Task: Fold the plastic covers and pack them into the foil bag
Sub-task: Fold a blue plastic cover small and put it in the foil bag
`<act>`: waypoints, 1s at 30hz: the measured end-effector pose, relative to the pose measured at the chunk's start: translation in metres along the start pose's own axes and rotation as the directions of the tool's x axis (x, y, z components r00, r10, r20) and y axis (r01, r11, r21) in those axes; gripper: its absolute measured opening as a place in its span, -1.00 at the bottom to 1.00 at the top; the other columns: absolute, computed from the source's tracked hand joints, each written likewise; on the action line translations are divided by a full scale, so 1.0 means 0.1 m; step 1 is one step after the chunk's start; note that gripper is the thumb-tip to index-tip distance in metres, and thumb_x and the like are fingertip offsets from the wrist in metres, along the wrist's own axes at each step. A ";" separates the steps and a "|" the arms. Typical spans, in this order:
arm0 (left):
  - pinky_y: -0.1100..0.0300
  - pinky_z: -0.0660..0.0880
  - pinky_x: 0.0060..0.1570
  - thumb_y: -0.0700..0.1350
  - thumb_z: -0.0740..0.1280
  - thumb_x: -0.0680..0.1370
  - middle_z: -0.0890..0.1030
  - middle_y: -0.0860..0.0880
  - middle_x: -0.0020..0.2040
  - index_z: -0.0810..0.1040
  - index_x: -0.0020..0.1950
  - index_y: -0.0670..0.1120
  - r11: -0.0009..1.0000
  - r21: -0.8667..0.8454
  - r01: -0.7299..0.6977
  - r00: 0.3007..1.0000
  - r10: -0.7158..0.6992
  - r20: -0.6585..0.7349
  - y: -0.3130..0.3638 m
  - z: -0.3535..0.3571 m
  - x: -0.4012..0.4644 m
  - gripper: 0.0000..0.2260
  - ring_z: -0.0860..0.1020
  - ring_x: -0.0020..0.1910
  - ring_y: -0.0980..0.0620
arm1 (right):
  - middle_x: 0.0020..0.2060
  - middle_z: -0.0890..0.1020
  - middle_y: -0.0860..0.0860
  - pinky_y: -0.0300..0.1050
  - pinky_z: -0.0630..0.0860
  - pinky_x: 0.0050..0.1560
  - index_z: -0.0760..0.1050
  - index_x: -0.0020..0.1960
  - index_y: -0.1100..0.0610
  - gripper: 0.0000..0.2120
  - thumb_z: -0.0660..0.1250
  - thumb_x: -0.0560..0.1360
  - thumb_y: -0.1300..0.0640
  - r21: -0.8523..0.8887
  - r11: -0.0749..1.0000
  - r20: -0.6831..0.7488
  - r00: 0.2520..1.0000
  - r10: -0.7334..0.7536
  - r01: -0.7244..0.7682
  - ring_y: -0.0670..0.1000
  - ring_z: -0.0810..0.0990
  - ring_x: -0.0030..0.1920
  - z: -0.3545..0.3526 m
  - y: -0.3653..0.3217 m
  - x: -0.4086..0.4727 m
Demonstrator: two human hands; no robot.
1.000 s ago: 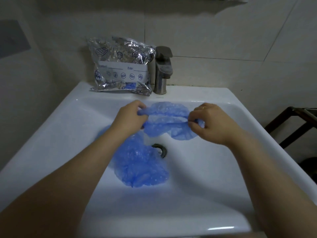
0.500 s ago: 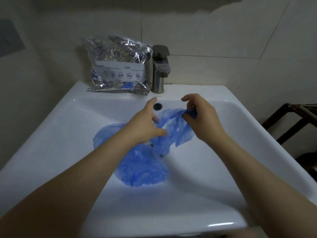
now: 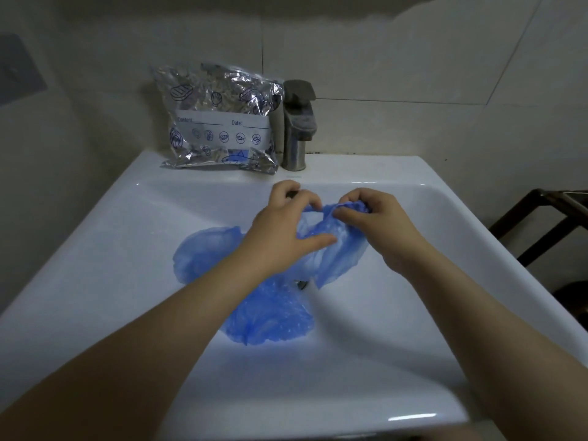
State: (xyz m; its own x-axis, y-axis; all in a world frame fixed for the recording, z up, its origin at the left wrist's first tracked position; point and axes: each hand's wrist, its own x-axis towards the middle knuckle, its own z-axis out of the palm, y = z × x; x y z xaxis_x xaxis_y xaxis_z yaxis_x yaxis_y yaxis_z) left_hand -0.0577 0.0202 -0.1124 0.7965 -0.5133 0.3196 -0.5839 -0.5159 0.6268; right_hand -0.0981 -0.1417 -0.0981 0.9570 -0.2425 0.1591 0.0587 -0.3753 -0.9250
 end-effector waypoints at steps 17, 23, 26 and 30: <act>0.29 0.27 -0.08 -0.36 0.20 0.50 0.53 -0.17 0.05 0.56 0.16 -0.18 0.972 0.040 0.232 0.928 -0.209 -0.308 -0.37 -0.29 0.18 -0.71 0.48 0.03 -0.12 | -0.34 0.52 0.09 -0.19 0.38 -0.32 0.55 -0.15 0.19 -0.91 0.29 0.51 0.26 -0.171 0.977 0.004 0.991 0.131 -0.129 -0.01 0.44 -0.37 -0.33 0.19 0.15; 0.12 0.37 -0.12 -0.21 0.18 0.59 0.57 -0.20 -0.05 0.56 0.02 -0.24 0.903 -0.143 0.405 0.859 -0.429 -0.278 -0.51 -0.30 0.16 -0.82 0.52 -0.07 -0.12 | -0.19 0.66 0.14 -0.15 0.62 -0.20 0.49 0.03 0.27 -0.69 0.39 0.29 0.29 0.798 0.484 0.351 0.930 0.114 -0.360 0.02 0.67 -0.22 -0.19 0.13 0.10; 0.18 0.41 -0.28 -0.19 0.15 0.62 0.51 -0.05 -0.20 0.49 -0.13 -0.08 0.468 -0.775 0.425 0.737 -0.676 -0.004 -0.44 -0.39 0.19 -0.81 0.47 -0.28 0.06 | -0.17 0.65 0.17 -0.11 0.63 -0.22 0.47 0.03 0.28 -0.85 0.27 0.48 0.27 0.867 0.369 0.336 0.940 0.064 -0.335 0.05 0.68 -0.21 -0.16 0.12 0.11; 0.16 0.59 -0.37 -0.18 0.07 0.62 0.63 -0.02 -0.37 0.49 -0.15 -0.10 -0.041 -0.953 0.301 0.805 -0.524 0.277 -0.39 -0.51 0.18 -0.75 0.63 -0.37 0.07 | -0.30 0.58 0.02 -0.15 0.57 -0.30 0.53 -0.13 0.15 -0.87 0.31 0.46 0.08 0.782 0.453 0.375 0.904 0.206 -0.428 0.01 0.63 -0.36 -0.19 0.18 0.13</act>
State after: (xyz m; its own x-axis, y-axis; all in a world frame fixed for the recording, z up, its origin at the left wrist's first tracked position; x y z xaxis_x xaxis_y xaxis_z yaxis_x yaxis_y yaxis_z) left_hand -0.0127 0.0664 -0.0953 0.9042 -0.3327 -0.2679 0.4129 0.5205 0.7474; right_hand -0.0903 -0.1687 -0.1056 0.9836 0.0394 -0.1762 -0.1610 0.6331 -0.7571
